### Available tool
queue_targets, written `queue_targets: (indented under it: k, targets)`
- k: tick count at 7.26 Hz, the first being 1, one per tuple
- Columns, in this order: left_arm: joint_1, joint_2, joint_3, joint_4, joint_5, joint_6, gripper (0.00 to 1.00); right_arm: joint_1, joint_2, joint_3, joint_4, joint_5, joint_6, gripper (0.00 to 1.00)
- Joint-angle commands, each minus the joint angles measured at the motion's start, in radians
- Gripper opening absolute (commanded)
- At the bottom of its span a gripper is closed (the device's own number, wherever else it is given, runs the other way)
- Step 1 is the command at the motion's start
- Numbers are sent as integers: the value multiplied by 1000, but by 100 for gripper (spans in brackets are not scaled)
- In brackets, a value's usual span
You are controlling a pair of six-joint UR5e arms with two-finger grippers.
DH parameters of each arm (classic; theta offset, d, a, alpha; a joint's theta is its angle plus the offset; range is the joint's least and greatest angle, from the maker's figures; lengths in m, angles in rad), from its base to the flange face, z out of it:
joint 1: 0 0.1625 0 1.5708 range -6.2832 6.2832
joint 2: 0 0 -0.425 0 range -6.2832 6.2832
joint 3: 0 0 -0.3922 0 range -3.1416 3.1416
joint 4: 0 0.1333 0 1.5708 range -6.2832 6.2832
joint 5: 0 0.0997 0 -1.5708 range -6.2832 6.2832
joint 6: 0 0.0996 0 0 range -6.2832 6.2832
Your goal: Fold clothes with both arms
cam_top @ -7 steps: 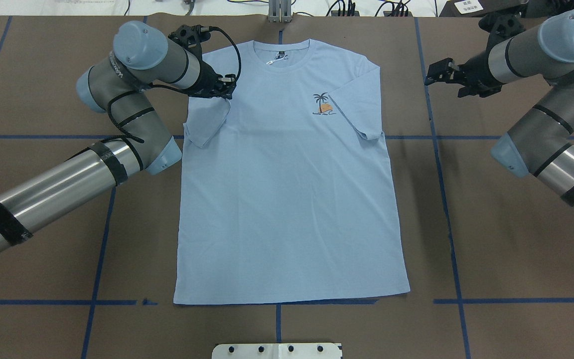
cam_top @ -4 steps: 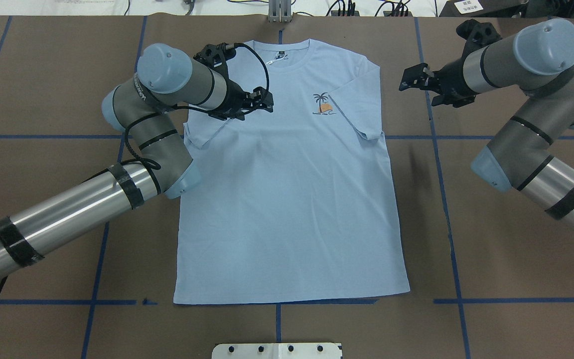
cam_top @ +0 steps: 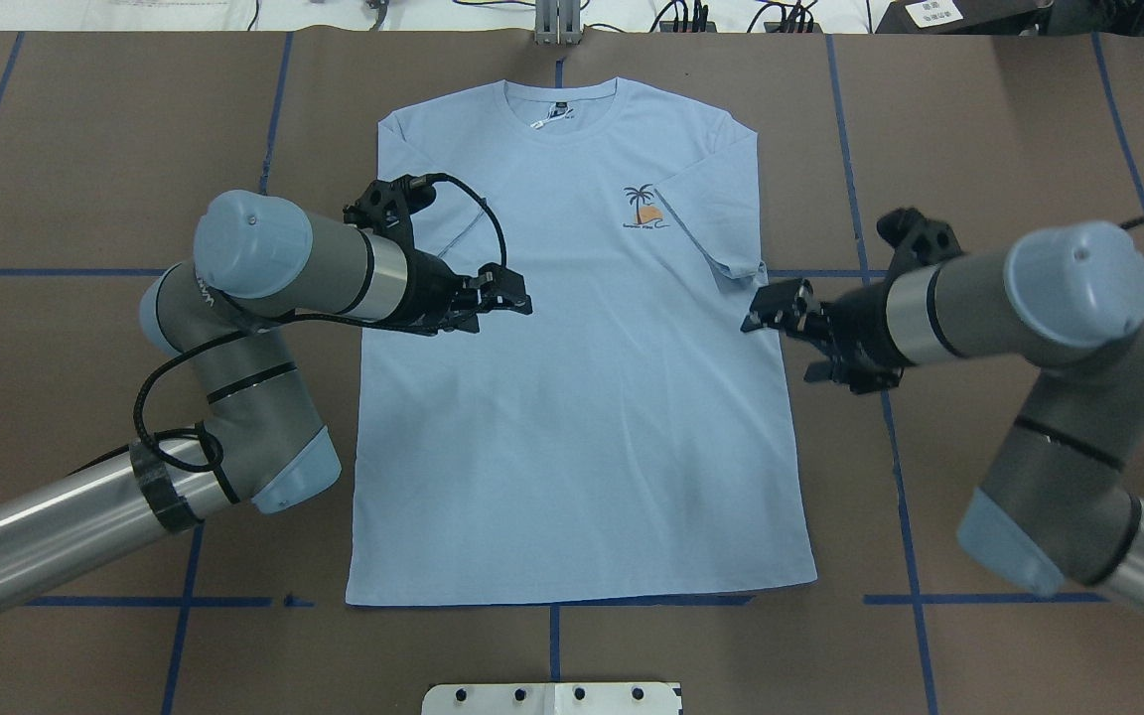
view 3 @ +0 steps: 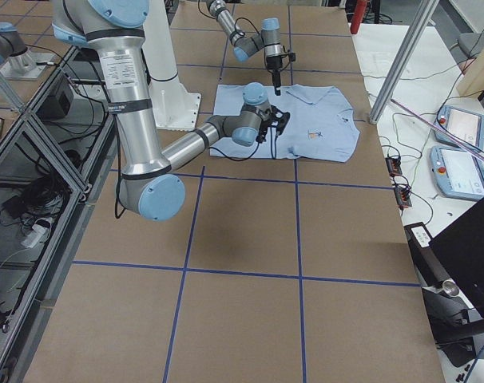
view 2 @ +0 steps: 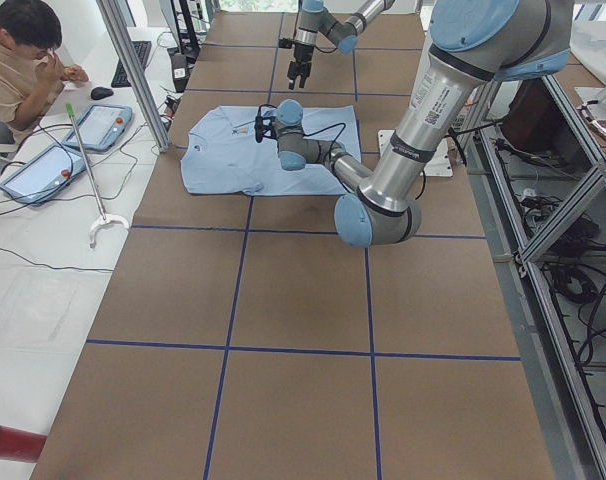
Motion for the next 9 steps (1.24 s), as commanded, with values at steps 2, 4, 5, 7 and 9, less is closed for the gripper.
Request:
queue_targets:
  k: [2, 4, 5, 7, 9]
  targets:
    - [56, 69, -78, 5, 4, -56, 84, -391, -268, 160, -19, -380, 133, 97]
    - [56, 82, -84, 5, 2, -58, 84, -560, -284, 168, -100, -588, 246, 81]
    - [58, 88, -87, 4, 1, -58, 86, -581, -284, 171, -105, -610, 254, 63]
    - [79, 103, -87, 4, 7, -59, 87, -579, -286, 180, -105, -633, 254, 31]
    - [81, 112, -88, 4, 7, -58, 87, -573, -289, 193, -106, -638, 254, 32]
